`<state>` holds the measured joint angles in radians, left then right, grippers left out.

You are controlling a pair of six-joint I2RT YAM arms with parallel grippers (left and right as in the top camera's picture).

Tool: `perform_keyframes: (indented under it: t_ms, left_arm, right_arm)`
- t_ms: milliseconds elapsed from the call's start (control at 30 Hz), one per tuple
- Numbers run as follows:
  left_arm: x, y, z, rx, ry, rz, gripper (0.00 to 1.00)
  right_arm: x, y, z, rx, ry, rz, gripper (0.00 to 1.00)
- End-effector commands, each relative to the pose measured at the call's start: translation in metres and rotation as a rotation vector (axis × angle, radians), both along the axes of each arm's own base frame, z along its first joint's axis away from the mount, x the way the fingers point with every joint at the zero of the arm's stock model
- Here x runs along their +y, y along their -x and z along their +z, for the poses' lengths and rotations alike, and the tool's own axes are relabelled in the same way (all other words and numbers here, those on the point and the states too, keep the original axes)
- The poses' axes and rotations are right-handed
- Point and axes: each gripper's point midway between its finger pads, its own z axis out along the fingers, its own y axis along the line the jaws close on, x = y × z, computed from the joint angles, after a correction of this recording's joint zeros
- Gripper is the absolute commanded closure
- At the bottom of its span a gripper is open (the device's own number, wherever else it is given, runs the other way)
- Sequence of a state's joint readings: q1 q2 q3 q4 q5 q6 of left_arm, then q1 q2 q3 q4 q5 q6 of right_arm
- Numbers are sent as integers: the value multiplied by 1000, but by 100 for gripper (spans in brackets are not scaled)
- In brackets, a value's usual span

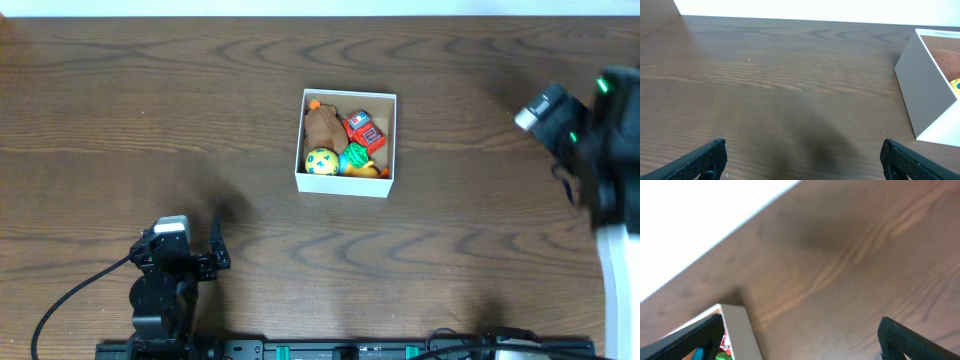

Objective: Pack container

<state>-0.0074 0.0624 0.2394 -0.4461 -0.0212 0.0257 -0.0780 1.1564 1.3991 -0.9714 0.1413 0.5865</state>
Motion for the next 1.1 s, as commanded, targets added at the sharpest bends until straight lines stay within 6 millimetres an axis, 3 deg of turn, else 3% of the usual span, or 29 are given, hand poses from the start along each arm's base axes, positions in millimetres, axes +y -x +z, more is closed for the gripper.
perform_keyframes:
  t_ms: [0, 167, 333, 500, 800, 1067]
  left_arm:
    - [-3, 1, -5, 12, 8, -13, 2]
    - [-3, 4, -14, 52, 8, -13, 2]
    - [-3, 11, -28, 115, 8, -13, 2]
    - [-3, 21, -46, 197, 8, -12, 2]
    - [-2, 39, -71, 323, 7, -12, 2]
    - [-2, 39, -71, 323, 7, -12, 2]
  right_arm:
    - [-13, 34, 9, -51, 111, -49, 1]
    - [-11, 65, 2, -110, 251, 52, 1]
    - [-1, 83, -37, -140, 346, 174, 1]
    - [18, 82, -81, -229, 366, 293, 1]
    - [39, 67, -140, -387, 333, 381, 1]
    - [40, 67, -167, -389, 307, 378, 1]
